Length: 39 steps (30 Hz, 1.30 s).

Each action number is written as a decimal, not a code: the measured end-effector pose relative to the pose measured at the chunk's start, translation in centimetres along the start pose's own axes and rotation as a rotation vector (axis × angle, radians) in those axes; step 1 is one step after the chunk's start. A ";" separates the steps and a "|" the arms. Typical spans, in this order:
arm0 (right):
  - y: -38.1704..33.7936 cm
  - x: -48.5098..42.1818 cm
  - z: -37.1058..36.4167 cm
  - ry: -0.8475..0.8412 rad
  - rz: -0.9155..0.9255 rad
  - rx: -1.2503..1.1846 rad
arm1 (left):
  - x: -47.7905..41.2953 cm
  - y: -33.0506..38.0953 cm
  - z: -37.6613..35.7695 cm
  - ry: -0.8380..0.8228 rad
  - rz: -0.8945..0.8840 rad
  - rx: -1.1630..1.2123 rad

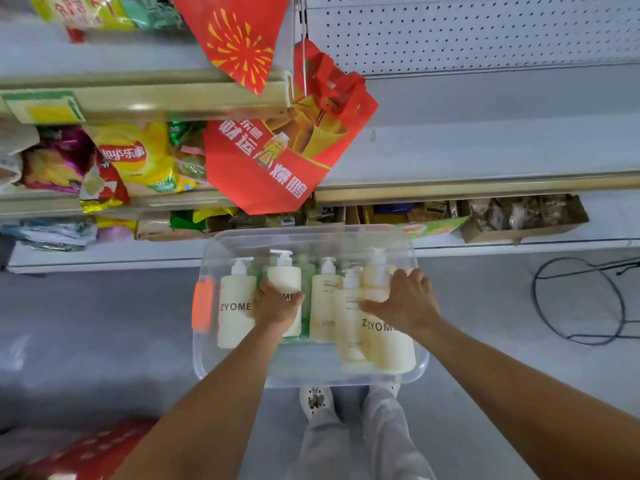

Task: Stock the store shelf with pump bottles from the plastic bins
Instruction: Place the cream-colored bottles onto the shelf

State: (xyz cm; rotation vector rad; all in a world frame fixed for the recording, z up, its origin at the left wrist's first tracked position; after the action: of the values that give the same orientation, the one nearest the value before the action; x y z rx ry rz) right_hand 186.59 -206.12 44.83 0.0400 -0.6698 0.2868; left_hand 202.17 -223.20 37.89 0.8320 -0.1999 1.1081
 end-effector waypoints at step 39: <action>1.8 9.3 35.5 0.217 0.539 -1.035 | 13.2 29.4 21.3 -0.083 -0.677 0.856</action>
State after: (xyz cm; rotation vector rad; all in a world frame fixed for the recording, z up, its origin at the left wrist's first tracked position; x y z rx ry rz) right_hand 171.57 -206.66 78.31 -1.1597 -0.5387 0.4229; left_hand 188.59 -222.76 74.08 1.5575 0.5030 0.4794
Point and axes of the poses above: each hand's wrist, its own x-axis away from the middle knuckle, its own z-axis out of the back of the hand, y = z × x, the point moved 2 cm from there along -x, towards the middle knuckle, and after that the axes turned 11 degrees about -z, right-handed, at the moved point
